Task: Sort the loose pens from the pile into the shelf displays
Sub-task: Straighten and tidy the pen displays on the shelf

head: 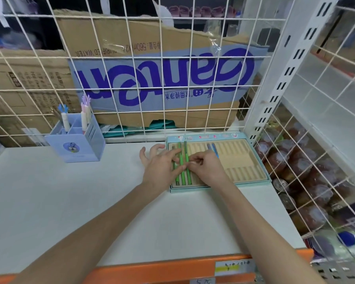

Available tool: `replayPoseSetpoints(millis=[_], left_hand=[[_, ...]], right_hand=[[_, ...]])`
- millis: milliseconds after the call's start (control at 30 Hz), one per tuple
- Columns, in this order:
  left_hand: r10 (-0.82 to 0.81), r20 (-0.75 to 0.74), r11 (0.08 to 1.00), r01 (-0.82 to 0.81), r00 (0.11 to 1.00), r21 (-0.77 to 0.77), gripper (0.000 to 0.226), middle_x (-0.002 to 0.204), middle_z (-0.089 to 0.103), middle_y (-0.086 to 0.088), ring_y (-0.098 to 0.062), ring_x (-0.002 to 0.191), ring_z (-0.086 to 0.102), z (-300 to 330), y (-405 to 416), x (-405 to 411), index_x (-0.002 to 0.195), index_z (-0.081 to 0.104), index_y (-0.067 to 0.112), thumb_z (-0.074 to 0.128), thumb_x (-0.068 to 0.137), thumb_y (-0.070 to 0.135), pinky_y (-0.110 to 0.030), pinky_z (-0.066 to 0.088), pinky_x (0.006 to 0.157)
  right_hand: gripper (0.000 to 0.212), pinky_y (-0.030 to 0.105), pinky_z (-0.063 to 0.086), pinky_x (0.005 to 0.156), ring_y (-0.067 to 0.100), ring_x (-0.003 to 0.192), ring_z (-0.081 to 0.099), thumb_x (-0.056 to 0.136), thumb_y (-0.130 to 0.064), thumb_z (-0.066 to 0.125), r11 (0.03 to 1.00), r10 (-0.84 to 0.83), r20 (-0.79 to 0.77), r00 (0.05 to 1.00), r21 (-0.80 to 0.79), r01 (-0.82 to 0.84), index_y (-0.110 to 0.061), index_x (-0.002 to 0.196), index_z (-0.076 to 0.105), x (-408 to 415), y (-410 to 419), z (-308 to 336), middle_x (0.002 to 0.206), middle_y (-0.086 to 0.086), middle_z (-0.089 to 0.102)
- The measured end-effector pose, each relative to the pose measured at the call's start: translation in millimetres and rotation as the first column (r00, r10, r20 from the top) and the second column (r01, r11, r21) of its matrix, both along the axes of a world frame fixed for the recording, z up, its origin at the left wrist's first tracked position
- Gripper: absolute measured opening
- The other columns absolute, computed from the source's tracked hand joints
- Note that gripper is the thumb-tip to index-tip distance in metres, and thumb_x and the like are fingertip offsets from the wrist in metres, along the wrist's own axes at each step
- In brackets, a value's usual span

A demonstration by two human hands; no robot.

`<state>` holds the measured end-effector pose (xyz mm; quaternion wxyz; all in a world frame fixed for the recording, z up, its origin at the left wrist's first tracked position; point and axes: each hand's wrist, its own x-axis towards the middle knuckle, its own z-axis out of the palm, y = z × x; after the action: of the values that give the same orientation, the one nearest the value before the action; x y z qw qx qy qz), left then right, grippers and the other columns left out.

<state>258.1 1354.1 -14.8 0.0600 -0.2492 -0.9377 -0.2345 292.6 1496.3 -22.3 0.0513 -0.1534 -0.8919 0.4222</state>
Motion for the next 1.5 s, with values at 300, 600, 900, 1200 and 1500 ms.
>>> replayPoseSetpoints(millis=[300,600,900,1200,1500], left_hand=[[-0.025,-0.126,1.000,0.026,0.992,-0.001,0.041,0.119,0.052,0.001,-0.024,0.133,0.026,-10.1,-5.0,-6.4,0.113,0.067,0.029,0.066,0.078,0.051,-0.044,-0.004,0.107],[-0.055,-0.253,0.998,0.047,0.966,-0.037,0.027,0.108,0.058,-0.002,-0.029,0.127,0.033,-12.5,-5.0,-6.3,0.092,0.076,0.025,0.071,0.075,0.046,-0.052,0.002,0.104],[-0.077,-0.211,0.983,0.039,0.975,-0.182,0.033,0.124,0.050,0.006,-0.024,0.137,0.020,-8.5,-3.1,-5.9,0.102,0.072,0.029,0.057,0.084,0.052,-0.050,-0.005,0.107],[-0.120,-0.405,0.980,0.043,0.906,-0.195,0.034,0.099,0.061,0.002,-0.027,0.116,0.043,-16.8,-2.8,-10.9,0.077,0.076,0.025,0.055,0.075,0.051,-0.056,0.016,0.102],[-0.129,-0.344,0.967,0.041,0.930,-0.253,0.050,0.129,0.053,-0.010,-0.033,0.129,0.029,-26.4,-10.9,-17.4,0.110,0.068,0.036,0.035,0.082,0.060,-0.065,0.015,0.103]], right_hand=[[0.037,0.026,0.037,0.097,0.023,0.108,0.051,0.085,-0.021,0.067,0.991,0.008,0.029,1.000,0.131,-0.012,-0.013,0.121,0.061,7.7,-7.2,7.9,0.117,0.012,0.047],[0.041,0.026,0.039,0.098,0.022,0.105,0.051,0.086,-0.020,0.066,0.989,0.008,-0.015,1.000,0.148,-0.006,-0.018,0.126,0.058,12.1,-10.9,8.2,0.115,0.012,0.047],[0.038,0.021,0.039,0.094,0.020,0.102,0.053,0.086,-0.016,0.066,0.990,0.020,-0.053,0.998,0.144,-0.012,-0.009,0.123,0.061,10.5,-11.5,0.7,0.112,0.012,0.049],[0.038,0.023,0.040,0.095,0.020,0.104,0.052,0.087,-0.015,0.064,0.987,0.038,-0.060,0.997,0.157,-0.028,-0.008,0.123,0.060,10.5,-10.8,-0.6,0.111,0.013,0.050],[0.041,0.018,0.036,0.094,0.018,0.108,0.049,0.088,-0.019,0.063,0.988,0.039,-0.073,0.997,0.155,-0.027,-0.011,0.128,0.056,12.6,-10.5,-0.4,0.113,0.010,0.049]])
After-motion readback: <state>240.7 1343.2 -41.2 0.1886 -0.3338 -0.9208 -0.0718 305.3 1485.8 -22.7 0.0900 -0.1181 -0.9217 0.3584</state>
